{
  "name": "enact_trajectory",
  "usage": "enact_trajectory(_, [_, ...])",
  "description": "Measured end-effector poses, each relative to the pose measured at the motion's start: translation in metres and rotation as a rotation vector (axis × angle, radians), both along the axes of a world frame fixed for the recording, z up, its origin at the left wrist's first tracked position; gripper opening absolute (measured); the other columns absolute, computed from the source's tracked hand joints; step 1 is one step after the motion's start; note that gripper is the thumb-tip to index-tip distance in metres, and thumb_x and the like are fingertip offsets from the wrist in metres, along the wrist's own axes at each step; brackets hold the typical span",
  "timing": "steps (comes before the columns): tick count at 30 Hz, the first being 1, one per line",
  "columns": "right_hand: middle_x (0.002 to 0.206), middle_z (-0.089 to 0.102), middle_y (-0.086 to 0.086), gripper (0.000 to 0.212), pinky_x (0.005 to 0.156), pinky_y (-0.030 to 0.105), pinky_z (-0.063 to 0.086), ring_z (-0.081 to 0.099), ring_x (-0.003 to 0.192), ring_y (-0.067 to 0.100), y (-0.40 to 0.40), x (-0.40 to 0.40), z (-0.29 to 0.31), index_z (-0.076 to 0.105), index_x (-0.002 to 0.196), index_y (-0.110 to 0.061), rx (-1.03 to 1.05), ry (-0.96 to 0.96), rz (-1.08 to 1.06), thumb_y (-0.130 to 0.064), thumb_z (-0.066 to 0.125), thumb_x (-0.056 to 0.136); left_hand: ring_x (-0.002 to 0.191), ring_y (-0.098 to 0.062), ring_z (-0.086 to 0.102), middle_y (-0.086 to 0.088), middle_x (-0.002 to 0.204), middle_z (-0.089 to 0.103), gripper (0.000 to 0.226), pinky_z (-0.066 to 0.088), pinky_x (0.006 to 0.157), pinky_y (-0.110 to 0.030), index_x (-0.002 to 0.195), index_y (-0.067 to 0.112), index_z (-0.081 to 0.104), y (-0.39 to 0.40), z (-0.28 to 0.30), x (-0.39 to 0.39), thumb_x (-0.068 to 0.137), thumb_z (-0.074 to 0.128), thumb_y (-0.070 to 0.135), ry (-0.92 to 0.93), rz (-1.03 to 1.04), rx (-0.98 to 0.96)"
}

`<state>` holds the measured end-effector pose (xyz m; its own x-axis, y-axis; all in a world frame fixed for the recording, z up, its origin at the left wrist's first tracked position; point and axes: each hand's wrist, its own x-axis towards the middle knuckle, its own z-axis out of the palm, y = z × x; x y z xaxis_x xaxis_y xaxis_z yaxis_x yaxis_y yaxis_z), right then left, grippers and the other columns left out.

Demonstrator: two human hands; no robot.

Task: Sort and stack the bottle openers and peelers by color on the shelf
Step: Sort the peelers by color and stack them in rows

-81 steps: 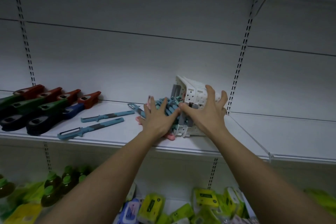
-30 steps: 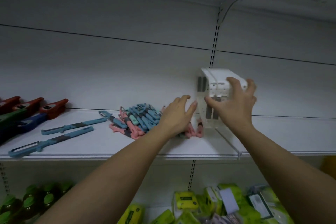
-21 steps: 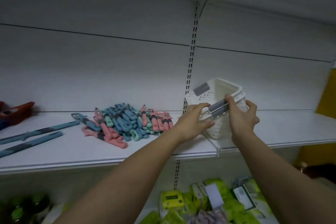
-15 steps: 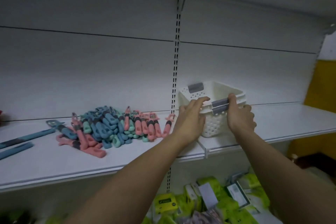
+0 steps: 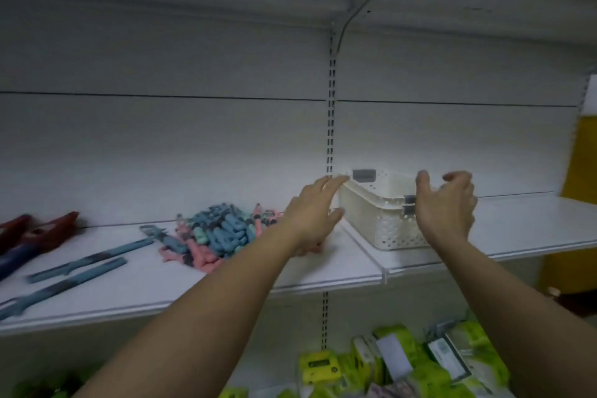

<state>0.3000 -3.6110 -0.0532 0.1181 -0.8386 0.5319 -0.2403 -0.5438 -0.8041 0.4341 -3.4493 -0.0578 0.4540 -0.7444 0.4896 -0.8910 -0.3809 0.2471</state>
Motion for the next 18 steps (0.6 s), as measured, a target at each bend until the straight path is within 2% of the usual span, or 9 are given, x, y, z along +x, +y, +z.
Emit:
enact_trajectory(4, [0.114,0.060,0.016,0.029,0.088,0.048,0.047,0.053,0.106,0.037,0.070,0.016,0.017,0.043,0.113,-0.015,-0.145,0.185,0.290,-0.038,0.049,0.096,0.135,-0.033,0.039,-0.010,0.152,0.038,0.061,0.036,0.108,-0.052,0.154,0.034,0.018,0.091,0.013,0.011,0.100,0.048,0.030,0.040,0.257,-0.017])
enact_trajectory(6, [0.113,0.061,0.016,0.031,0.087,0.046,0.049,0.055,0.103,0.037,0.107,0.028,0.010,0.046,0.114,-0.014,-0.173,0.343,0.443,-0.035,0.054,0.093,0.131,-0.035,0.041,-0.012,0.148,0.043,0.060,0.039,0.104,-0.052,0.153,0.033,0.021,0.143,0.007,0.020,0.100,0.048,0.032,0.083,0.413,-0.051])
enact_trajectory(10, [0.130,0.048,0.014,0.041,0.096,0.045,0.044,0.044,0.119,0.035,0.174,0.056,-0.015,0.045,0.124,-0.015,-0.294,0.639,0.606,-0.041,0.054,0.093,0.132,-0.035,0.040,-0.011,0.147,0.043,0.059,0.039,0.105,-0.052,0.149,0.029,0.030,0.248,-0.021,0.045,0.096,0.053,0.038,0.138,0.751,-0.040])
enact_trajectory(13, [0.143,0.037,0.014,0.059,0.103,0.048,0.039,0.034,0.131,0.035,0.211,0.085,-0.031,0.038,0.138,-0.018,-0.404,0.751,0.671,-0.054,0.050,0.092,0.137,-0.034,0.036,-0.009,0.152,0.038,0.070,0.033,0.110,-0.052,0.149,0.028,0.031,0.307,-0.041,0.068,0.090,0.056,0.056,0.171,0.924,0.059])
enact_trajectory(15, [0.151,0.029,0.012,0.070,0.108,0.051,0.035,0.029,0.137,0.035,0.228,0.108,-0.039,0.032,0.145,-0.022,-0.480,0.797,0.703,-0.064,0.044,0.091,0.142,-0.032,0.030,-0.006,0.156,0.032,0.076,0.025,0.115,-0.054,0.151,0.030,0.028,0.328,-0.055,0.084,0.088,0.050,0.067,0.194,0.979,0.148])
enact_trajectory(18, [0.152,0.028,0.009,0.071,0.110,0.055,0.028,0.027,0.137,0.033,0.244,0.144,-0.042,0.033,0.146,-0.025,-0.604,0.831,0.689,-0.068,0.039,0.090,0.148,-0.029,0.019,-0.003,0.162,0.023,0.084,0.015,0.119,-0.055,0.154,0.031,0.023,0.334,-0.073,0.113,0.086,0.041,0.077,0.189,0.968,0.254])
